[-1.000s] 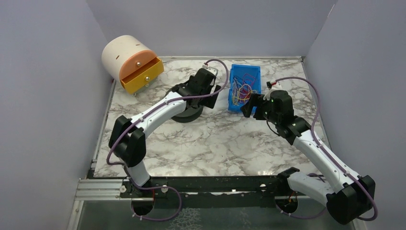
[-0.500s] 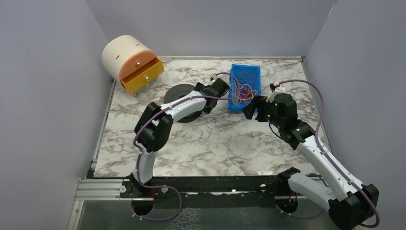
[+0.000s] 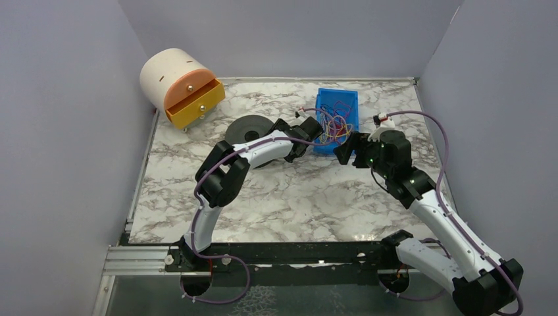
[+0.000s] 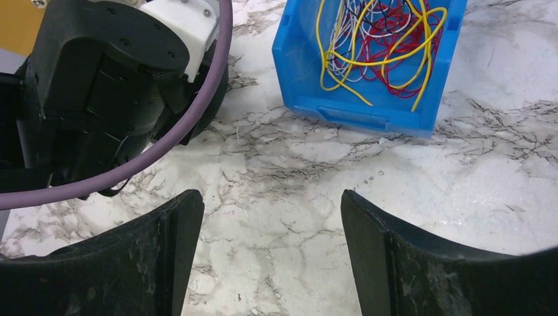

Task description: Wrap the cables

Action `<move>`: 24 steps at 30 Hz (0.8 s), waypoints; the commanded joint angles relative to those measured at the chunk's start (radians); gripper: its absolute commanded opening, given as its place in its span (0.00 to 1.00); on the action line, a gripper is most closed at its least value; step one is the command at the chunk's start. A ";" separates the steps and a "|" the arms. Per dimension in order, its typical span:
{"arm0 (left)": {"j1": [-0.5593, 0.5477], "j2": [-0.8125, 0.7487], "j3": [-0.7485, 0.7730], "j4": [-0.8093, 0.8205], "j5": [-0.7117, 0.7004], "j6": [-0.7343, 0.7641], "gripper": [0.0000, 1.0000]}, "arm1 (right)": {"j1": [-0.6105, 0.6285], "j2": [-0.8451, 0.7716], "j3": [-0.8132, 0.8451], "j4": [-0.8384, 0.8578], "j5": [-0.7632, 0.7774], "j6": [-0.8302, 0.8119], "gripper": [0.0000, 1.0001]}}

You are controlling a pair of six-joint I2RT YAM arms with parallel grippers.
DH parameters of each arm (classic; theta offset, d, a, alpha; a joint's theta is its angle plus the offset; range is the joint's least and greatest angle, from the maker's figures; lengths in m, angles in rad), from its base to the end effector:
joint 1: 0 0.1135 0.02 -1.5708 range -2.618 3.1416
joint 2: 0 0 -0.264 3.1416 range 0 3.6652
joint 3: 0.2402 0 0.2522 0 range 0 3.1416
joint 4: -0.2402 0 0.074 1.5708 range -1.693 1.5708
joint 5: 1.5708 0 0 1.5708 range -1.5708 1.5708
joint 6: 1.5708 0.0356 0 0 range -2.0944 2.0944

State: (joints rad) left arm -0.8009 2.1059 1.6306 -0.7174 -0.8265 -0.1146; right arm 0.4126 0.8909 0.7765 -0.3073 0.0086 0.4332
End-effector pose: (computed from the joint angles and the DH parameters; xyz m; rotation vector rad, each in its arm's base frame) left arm 0.3224 -0.2949 0.1907 0.6061 2.2834 0.7269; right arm 0.1872 0.0816 0.3056 0.0266 2.0325 0.5321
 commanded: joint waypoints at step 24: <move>-0.052 -0.139 0.051 -0.010 -0.191 0.020 0.00 | 0.005 -0.066 -0.015 0.009 -0.022 -0.009 0.81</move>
State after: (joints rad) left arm -0.8234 2.0830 1.6398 -0.7403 -0.9653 -0.0994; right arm 0.4126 0.8459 0.7631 -0.3077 0.0055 0.4324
